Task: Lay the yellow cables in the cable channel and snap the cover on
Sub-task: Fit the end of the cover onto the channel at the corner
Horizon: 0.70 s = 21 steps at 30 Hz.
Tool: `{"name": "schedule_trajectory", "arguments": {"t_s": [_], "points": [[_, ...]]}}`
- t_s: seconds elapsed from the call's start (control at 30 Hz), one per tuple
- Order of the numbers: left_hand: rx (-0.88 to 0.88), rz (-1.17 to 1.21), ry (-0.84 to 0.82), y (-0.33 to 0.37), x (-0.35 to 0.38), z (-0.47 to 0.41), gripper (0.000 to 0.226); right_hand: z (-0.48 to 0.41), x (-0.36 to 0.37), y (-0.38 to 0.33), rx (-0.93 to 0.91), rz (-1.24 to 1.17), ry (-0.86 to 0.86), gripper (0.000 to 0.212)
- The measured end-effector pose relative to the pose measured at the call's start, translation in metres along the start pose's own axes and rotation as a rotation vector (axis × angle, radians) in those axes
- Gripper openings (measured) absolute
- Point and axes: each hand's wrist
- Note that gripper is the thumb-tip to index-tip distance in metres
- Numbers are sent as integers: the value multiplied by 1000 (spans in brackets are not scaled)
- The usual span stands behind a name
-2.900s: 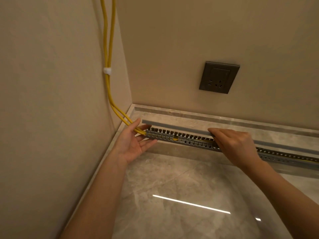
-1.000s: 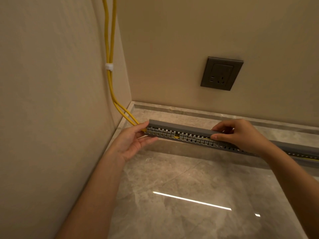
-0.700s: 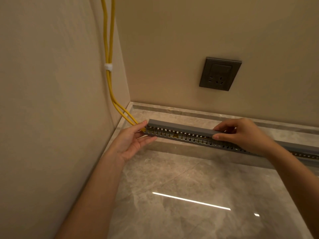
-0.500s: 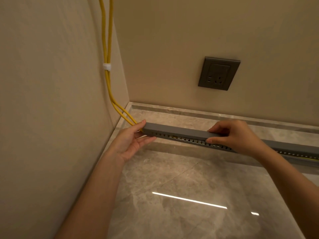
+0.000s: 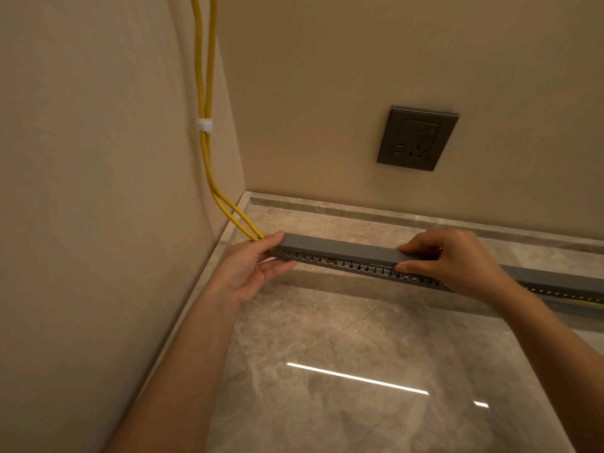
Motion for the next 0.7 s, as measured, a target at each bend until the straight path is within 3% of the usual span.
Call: {"name": "schedule_trajectory", "arguments": {"t_s": [0.37,0.7], "points": [[-6,29,36,-3,1,1,12,0,-5,-3,-207,189,-24,29],[-57,48,47,-12,-1,-1,8,-1,-9,-10,-198,200,-56,30]]}}
Point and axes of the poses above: each hand's wrist, its own z-axis away from the middle knuckle, its own x-axis out of the palm, y = z × x, and after that the axes turned 11 degrees about -z, right-handed
